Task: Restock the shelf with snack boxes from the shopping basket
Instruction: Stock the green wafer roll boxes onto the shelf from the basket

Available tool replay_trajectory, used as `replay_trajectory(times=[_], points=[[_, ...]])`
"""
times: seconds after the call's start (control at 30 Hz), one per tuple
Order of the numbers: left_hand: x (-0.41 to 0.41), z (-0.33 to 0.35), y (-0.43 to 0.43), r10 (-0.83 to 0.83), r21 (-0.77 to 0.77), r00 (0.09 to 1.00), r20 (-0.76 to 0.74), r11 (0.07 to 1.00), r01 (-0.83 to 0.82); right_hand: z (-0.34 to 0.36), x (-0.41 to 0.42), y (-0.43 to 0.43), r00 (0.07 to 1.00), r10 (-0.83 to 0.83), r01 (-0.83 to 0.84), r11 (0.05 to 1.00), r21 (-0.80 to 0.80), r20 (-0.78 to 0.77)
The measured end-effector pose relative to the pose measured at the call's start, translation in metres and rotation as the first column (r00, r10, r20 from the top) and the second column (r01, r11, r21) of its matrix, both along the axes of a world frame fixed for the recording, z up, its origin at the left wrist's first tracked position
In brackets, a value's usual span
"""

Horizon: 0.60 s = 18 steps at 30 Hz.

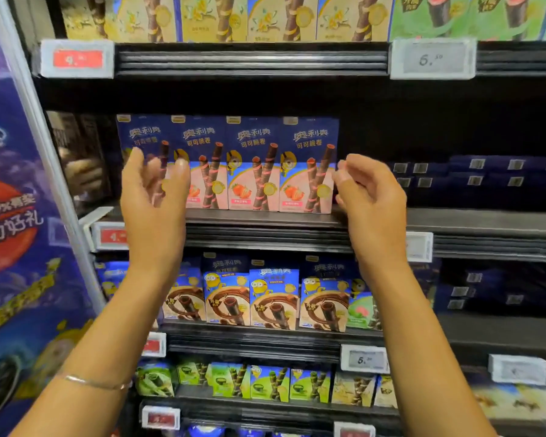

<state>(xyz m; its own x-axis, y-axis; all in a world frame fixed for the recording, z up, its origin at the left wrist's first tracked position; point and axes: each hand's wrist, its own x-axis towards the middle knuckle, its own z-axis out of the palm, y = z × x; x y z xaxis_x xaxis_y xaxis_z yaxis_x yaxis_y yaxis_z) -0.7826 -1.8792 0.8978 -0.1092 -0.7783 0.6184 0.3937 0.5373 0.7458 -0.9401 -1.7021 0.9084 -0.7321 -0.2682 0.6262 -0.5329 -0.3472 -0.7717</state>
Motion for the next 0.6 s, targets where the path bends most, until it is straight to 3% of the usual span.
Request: replay_trajectory(times=[0.17,0.23,0.33,0.43,0.6], points=[[0.005,-0.058,0.058,-0.178,0.068,0.983,-0.040,0.981,0.181,-0.053,0.011,0.037,0.988,0.147,-0.138,0.977,-0.163,0.049],[0.013,-0.088,0.075,-0.225,0.120,0.974,-0.018,0.967,0.225,-0.080,0.016,0.056,0.976,0.180,-0.163,0.976,-0.144,0.119],[0.029,-0.145,0.103,-0.323,0.336,0.945,0.042,0.896,0.291,-0.141,0.023,0.098,0.931,0.225,-0.235,0.972,0.001,0.286],[0.053,-0.210,0.130,-0.413,0.554,0.908,0.077,0.774,0.305,-0.209,0.031,0.150,0.823,0.207,-0.298,0.950,0.092,0.529],[0.084,-0.296,0.184,-0.538,0.792,0.838,0.089,0.548,0.268,-0.307,0.053,0.239,0.577,-0.042,-0.304,0.916,0.262,0.816]])
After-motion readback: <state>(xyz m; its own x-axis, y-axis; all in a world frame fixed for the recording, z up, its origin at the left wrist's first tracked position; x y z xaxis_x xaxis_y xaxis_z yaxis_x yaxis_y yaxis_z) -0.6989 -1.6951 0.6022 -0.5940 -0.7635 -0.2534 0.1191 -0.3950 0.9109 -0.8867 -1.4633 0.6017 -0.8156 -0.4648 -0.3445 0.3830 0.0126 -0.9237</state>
